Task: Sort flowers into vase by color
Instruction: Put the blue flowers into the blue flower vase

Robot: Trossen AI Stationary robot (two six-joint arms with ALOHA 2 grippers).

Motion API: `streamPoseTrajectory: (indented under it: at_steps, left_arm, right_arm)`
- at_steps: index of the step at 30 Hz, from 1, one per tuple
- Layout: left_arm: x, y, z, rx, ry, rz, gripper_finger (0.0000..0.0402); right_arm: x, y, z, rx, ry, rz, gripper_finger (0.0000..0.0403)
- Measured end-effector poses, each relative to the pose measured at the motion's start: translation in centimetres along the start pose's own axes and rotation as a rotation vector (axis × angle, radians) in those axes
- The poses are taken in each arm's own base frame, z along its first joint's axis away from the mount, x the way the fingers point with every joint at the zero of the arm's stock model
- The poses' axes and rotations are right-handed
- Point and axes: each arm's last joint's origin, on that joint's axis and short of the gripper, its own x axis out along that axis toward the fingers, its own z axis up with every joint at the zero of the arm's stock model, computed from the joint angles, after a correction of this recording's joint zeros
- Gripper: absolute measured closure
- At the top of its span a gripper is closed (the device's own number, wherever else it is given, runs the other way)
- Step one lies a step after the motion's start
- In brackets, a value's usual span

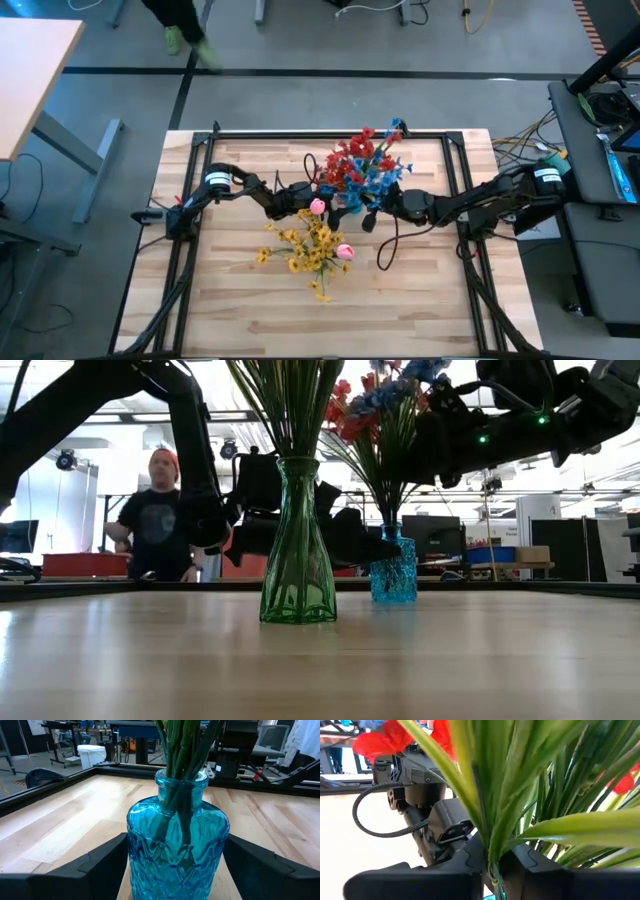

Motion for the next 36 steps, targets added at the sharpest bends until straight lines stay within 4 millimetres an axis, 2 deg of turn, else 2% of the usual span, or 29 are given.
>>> streamPoseTrajectory:
  at_steps: [13, 18, 26, 36]
  left_arm:
    - [0.0, 0.0, 0.0, -0.007, 0.000, 0.000, 0.0109]
    - [0.0, 0.0, 0.0, -0.008, 0.000, 0.000, 0.0109]
    - [0.0, 0.0, 0.1, -0.014, -0.002, 0.000, 0.0109]
    - [0.0, 0.0, 0.3, -0.039, -0.008, -0.001, 0.0109]
  right_arm:
    - [-0.4, 0.0, 0.1, 0.027, 0.009, 0.012, 0.0239]
    - [-1.0, -0.1, 0.7, 0.034, 0.014, 0.020, 0.0202]
    - [-1.9, -0.2, 1.3, 0.042, 0.041, 0.032, 0.0177]
    - [-2.6, -0.2, 1.8, 0.044, 0.046, 0.048, 0.0172]
